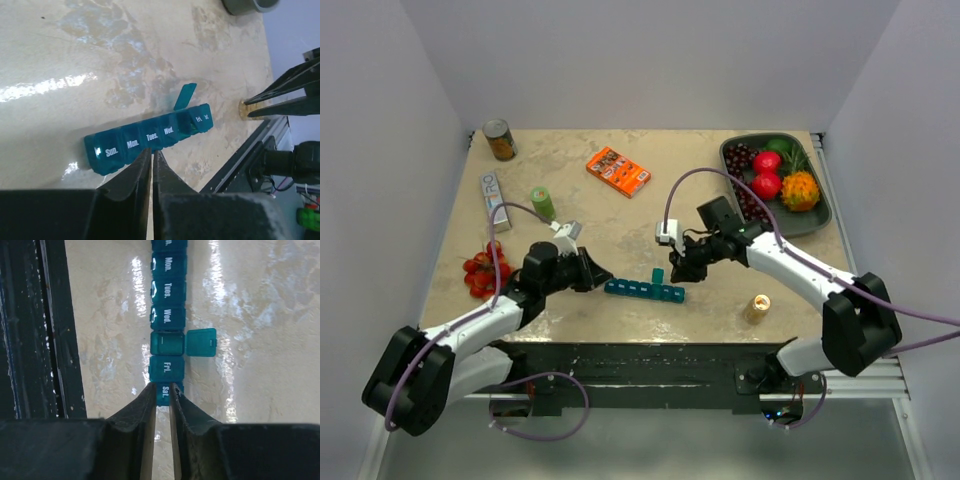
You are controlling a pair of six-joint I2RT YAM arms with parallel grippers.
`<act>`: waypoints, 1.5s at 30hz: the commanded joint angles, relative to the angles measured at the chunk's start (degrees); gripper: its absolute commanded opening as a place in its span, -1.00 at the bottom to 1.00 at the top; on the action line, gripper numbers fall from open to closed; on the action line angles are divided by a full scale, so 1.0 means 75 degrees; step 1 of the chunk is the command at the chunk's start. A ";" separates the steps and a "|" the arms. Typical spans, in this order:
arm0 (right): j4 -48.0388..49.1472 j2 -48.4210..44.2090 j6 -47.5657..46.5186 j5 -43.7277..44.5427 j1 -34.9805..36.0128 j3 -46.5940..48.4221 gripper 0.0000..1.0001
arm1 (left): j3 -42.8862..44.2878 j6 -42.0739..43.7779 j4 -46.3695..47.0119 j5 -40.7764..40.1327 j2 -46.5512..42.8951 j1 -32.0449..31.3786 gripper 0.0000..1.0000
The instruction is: Sort the pills into containers
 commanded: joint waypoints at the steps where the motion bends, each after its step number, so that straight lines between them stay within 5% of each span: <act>1: 0.0044 0.0237 -0.0112 0.0144 0.0304 0.0215 -0.68 | 0.0170 0.0098 0.1239 0.0915 0.0610 -0.0090 -0.87; 5: -0.0132 0.0331 -0.0381 0.0015 0.0362 0.0251 -0.77 | 0.0041 0.0004 0.1743 0.1102 0.0999 -0.0161 -1.00; 21: 0.0137 0.0658 -0.0171 0.0659 0.0749 0.0251 -1.00 | 0.0064 0.0086 0.2293 0.1220 0.1585 -0.0266 -1.00; 33: 0.0301 0.1103 -0.0065 0.0987 0.1136 0.0427 -1.00 | 0.0275 0.0227 0.2482 0.1068 0.2733 -0.0290 -1.00; 45: 0.0325 0.2557 0.0427 0.2558 0.1628 0.0602 -1.00 | -0.0041 0.0098 0.2716 0.0868 0.3132 -0.0301 -1.00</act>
